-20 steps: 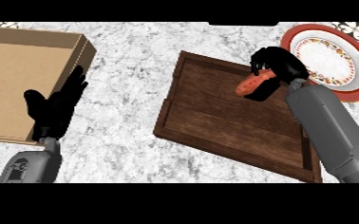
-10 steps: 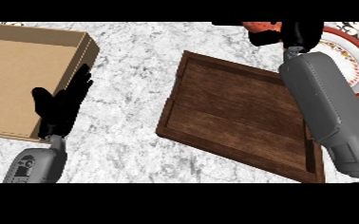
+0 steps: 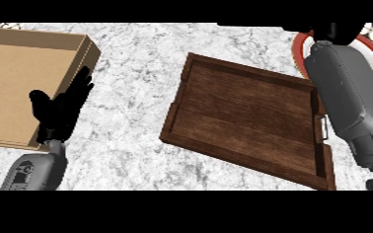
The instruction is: Pick the sweet potato from the tray and place it in the plate
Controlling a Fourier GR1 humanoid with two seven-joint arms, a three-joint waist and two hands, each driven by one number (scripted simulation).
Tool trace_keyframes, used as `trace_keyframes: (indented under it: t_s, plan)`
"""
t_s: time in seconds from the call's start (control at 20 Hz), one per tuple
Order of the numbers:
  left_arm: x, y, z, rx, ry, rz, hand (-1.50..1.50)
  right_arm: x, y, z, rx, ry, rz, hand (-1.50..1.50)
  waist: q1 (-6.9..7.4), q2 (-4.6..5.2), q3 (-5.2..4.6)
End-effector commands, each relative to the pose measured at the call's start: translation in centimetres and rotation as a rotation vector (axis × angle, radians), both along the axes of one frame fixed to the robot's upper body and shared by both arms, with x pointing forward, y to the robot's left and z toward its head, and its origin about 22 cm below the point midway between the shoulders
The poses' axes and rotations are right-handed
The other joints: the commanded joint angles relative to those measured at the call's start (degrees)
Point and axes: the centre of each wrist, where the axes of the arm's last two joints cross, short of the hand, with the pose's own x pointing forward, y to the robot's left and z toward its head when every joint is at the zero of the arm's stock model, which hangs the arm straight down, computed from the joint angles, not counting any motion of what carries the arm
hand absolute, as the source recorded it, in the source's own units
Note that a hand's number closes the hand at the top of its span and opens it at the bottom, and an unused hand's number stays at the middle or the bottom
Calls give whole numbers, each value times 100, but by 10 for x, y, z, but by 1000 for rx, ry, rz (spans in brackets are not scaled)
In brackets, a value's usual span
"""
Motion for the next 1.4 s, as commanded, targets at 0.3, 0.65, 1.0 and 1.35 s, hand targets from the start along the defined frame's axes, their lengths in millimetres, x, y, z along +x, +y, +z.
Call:
trace_keyframes:
  t_s: [0.3,0.65,1.0,1.35]
  plan:
    - [2,3,11,0,5,11,0,-12,-89,-20,33,22,-114,150,-16,-6,4]
    - [10,-6,8,-12,-7,-3,0,-39,-140,-59,99,220,-59,150,-3,23,12]
    - [-8,7,5,2,8,-24,0,-53,-170,-61,236,205,46,-150,84,23,16]
    - [-4,-7,-3,2,-4,-1,0,-44,-164,-31,119,-155,212,-150,-13,-7,19]
